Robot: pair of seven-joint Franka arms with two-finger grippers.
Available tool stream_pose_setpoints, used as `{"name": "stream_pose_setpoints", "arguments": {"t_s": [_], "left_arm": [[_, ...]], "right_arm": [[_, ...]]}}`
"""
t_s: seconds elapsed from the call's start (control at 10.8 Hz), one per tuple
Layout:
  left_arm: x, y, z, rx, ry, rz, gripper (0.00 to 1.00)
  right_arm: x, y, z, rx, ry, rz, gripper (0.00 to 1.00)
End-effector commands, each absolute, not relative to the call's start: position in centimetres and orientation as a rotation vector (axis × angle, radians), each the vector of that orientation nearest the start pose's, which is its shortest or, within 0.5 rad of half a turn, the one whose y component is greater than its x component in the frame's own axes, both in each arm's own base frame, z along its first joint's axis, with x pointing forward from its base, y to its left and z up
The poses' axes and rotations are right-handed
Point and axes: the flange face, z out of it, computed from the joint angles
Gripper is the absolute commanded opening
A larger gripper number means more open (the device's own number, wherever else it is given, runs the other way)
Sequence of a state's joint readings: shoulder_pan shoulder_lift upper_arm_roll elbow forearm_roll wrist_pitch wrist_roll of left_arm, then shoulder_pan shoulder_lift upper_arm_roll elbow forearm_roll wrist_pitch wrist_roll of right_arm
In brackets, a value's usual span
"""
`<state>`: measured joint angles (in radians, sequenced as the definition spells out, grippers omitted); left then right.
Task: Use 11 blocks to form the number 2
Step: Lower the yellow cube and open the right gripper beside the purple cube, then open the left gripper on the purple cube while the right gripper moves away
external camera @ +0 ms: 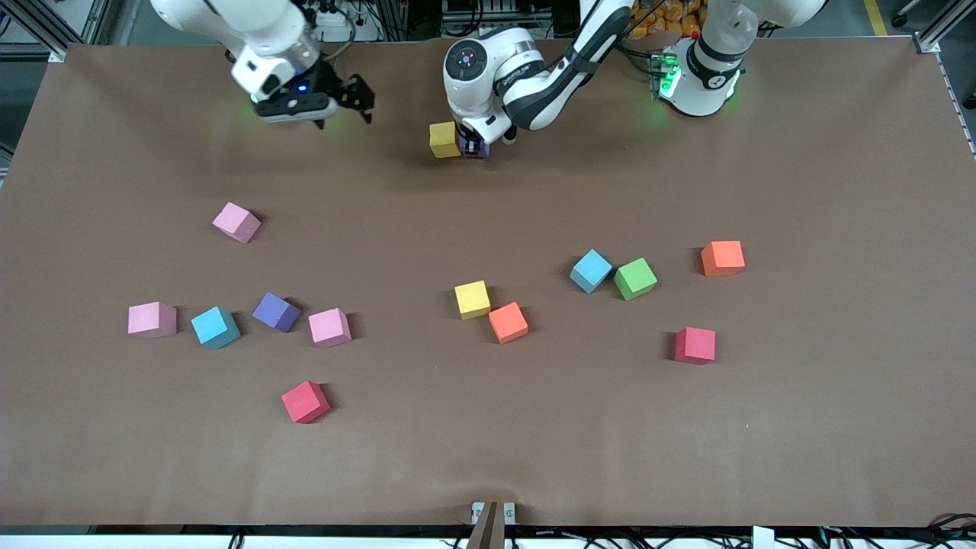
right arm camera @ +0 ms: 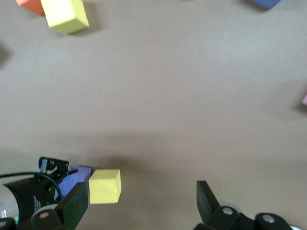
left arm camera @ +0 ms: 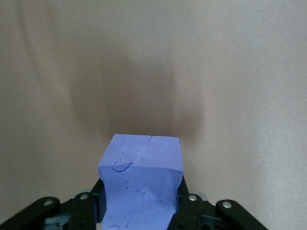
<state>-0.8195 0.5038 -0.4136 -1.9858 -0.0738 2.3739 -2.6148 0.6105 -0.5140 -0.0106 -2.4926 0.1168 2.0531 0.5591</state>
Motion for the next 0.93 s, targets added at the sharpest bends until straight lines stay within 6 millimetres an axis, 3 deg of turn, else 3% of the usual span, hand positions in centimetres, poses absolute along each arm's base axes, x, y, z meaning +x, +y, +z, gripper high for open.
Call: {"name": "stream_pose_setpoints", "arguments": {"t_s": [0.0, 0.28, 0.37, 0.74, 0.84], "left_arm": [[20.1, -57.6, 22.0, -2.236, -1.954, 0.339, 0.00], [19.7, -57.9, 21.9, -2.246, -1.951, 0.344, 0.00], [19.7, -57.9, 21.9, -2.245, -1.952, 0.345, 0.00], [19.9, -58.1, 21.8, -2.247, -1.959, 0.353, 0.00], [20.0, -58.3, 21.5, -2.244, -1.959, 0.357, 0.00]], "right_arm": [[39.7, 24.0, 47.9, -3.104, 0.023, -0.052, 1.00], [50.4, 22.5, 47.0, -3.103, 0.047, -0.078, 1.00], [52.7, 21.3, 46.3, -3.099, 0.021, -0.095, 1.00], [57.1, 18.7, 39.9, -3.084, -0.242, -0.152, 1.00], [57.9, 17.2, 38.3, -3.085, -0.303, -0.149, 1.00]]}}
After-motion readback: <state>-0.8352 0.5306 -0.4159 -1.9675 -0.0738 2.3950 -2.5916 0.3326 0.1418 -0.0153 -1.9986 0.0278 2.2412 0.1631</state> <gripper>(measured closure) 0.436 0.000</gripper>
